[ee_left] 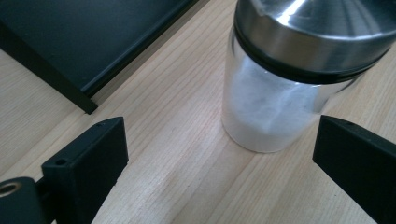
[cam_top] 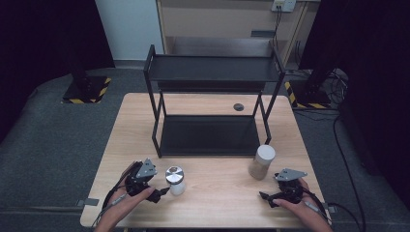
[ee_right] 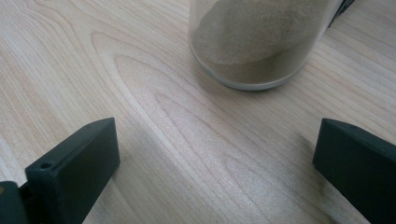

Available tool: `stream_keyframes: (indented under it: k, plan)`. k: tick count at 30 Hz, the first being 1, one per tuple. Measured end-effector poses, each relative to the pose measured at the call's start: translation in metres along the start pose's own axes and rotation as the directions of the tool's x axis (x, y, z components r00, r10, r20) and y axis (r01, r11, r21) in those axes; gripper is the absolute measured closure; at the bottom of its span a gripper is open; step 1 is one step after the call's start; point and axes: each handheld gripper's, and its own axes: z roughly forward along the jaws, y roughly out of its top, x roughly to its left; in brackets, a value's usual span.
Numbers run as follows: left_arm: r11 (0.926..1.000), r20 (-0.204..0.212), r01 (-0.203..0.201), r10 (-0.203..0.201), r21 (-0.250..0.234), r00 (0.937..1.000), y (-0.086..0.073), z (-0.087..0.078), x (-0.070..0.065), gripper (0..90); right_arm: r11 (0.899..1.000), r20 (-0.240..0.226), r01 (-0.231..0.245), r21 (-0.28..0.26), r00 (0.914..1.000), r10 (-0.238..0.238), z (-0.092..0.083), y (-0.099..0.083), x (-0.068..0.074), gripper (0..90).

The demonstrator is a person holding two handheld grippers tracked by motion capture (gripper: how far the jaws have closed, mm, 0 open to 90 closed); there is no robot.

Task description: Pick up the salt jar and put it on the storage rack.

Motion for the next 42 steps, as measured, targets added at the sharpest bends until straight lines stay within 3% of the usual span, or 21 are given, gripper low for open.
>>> stream_keyframes:
  k: [6, 25, 32, 42]
  plan:
    - [0.9998, 0.018, -0.019, 0.018, 0.011, 0.9997, 0.005, 0.004, -0.004, 2.1, 1.0, 0.0, 0.0, 0.0, 1.0, 0.0, 0.0, 0.0, 0.0, 1.4]
    - [0.9997, 0.085, 0.022, -0.022, -0.008, 0.9962, 0.011, 0.015, -0.005, 1.8, 1.0, -0.001, 0.001, 0.0, 1.0, -0.001, 0.0, 0.0, 0.0, 1.4]
    - [0.9993, 0.083, 0.032, -0.031, -0.017, 0.9961, 0.012, 0.017, -0.007, 2.1, 1.0, -0.002, 0.001, 0.0, 1.0, -0.001, 0.0, 0.0, 0.0, 1.4]
    - [0.9998, 0.08, 0.02, -0.02, 0.007, 0.9966, 0.017, 0.024, -0.012, 3.1, 1.0, -0.002, 0.001, 0.0, 1.0, -0.001, 0.0, 0.0, 0.0, 1.4]
